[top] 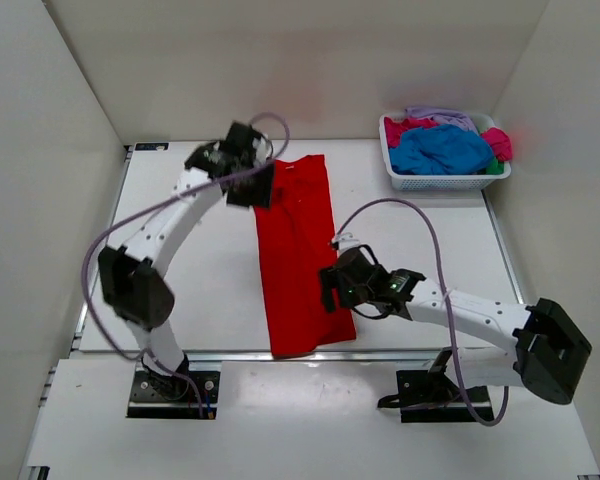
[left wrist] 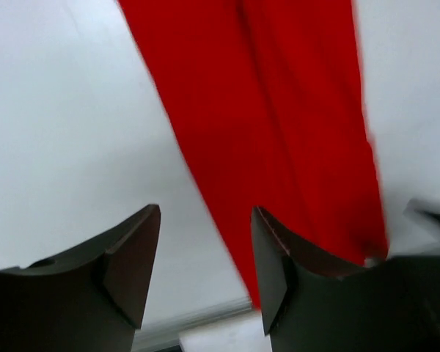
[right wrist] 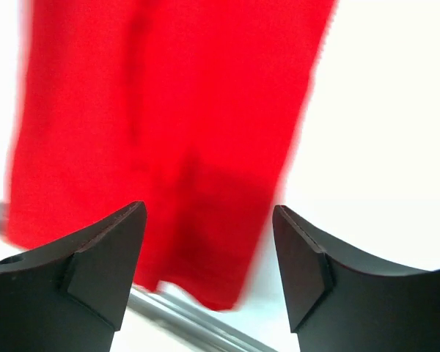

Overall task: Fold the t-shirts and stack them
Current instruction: Rotate the tshirt 90 degrees, then grab the bottom of the folded rectangular tshirt with both arms

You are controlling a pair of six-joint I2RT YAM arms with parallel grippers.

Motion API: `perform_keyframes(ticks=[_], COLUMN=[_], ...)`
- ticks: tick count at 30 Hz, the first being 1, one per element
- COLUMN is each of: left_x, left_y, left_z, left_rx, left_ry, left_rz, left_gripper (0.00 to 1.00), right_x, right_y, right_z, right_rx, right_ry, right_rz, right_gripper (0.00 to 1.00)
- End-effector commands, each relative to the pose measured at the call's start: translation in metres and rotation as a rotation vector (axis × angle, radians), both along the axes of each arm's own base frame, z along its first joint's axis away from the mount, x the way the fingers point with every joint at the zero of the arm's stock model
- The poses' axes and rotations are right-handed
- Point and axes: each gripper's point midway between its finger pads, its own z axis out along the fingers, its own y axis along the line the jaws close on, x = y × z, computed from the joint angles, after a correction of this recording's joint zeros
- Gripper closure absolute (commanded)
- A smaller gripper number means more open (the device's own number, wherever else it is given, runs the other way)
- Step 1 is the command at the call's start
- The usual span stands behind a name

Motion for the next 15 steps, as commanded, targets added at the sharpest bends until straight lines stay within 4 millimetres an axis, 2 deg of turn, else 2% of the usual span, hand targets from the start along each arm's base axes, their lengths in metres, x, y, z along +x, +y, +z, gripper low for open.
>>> perform_keyframes(ticks=[1,2,4,5,6,8,10,13,15], left_x=[-0.058,-0.065,-0.106,-0.11,-0.124,-0.146,-0.168,-0.199,-0.211], left_y=[0.015,0.008,0.014,0.013,0.021,0.023,0.028,0.02,0.012], left_z=[-0.013,-0.012,-0.03,-0.03,-0.041,-0.055,-0.077,-0.103,-0.116], left_rx=[-0.1,-0.155,-0.202,-0.213,-0.208,-0.228,-0.247,-0.294,-0.309], left_ry=[0.0,-0.014,0.006,-0.018,-0.015,-0.012,0.011,0.062,0.089], left_rz=[0.071,0.053,0.063,0.071,0.085,0.08,0.092,0.071,0.054], left_gripper=[0.37,0.36,0.37,0.37,0.37,0.38,0.38,0.39,0.38], right_x=[-0.002,-0.001,-0.006,-0.009,-0.011,-0.018,-0.028,-0.044,-0.049], right_y=[-0.026,-0.029,-0.042,-0.045,-0.047,-0.054,-0.058,-0.059,-0.056], right_z=[-0.008,-0.004,-0.007,-0.01,-0.008,-0.016,-0.026,-0.038,-0.042], right_rx=[0.008,0.032,0.036,0.035,0.057,0.058,0.052,0.056,0.069], right_ry=[0.043,0.046,0.058,0.075,0.077,0.108,0.143,0.184,0.198], right_rz=[-0.059,-0.078,-0.091,-0.089,-0.105,-0.111,-0.121,-0.122,-0.119], right_gripper=[0.33,0.32,0.33,0.33,0.34,0.35,0.35,0.38,0.4])
